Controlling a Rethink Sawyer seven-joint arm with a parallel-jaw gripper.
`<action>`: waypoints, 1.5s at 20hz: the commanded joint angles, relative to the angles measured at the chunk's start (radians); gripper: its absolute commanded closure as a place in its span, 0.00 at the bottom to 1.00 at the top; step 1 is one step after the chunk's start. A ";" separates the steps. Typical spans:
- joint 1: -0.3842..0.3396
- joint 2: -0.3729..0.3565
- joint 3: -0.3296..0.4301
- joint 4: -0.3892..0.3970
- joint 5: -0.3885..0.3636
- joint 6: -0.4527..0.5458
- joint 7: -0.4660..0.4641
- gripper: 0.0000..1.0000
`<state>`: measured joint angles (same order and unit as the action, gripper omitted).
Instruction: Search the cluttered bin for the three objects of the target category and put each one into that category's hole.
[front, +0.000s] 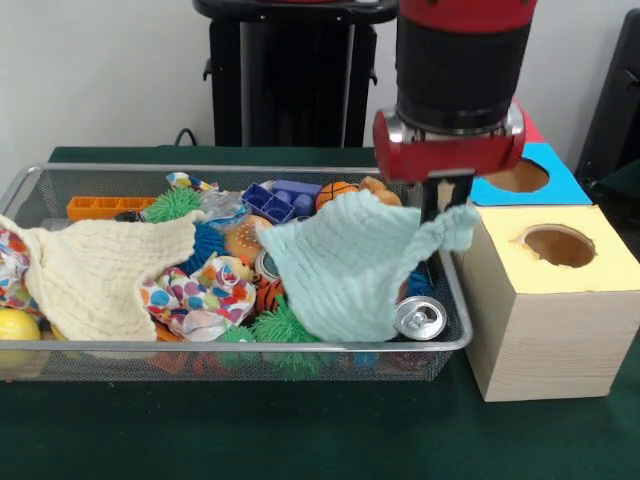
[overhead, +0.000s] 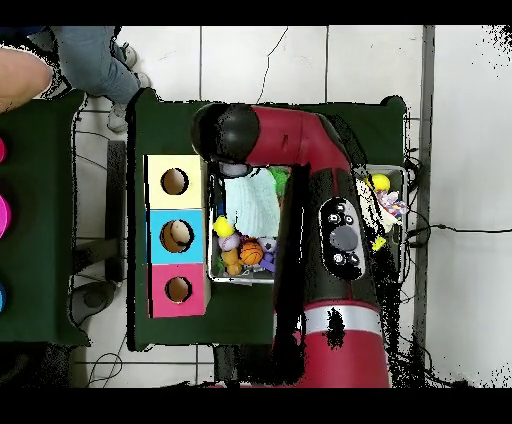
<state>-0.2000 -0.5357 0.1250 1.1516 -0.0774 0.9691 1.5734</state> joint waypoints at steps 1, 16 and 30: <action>-0.041 -0.162 -0.026 0.149 0.042 0.100 0.113 1.00; -0.170 -0.293 -0.018 0.400 0.006 -0.009 -0.024 1.00; -0.200 -0.310 -0.018 0.467 -0.081 -0.077 -0.008 1.00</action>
<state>-0.3969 -0.8293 0.0989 1.4642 -0.0891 0.9440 1.5734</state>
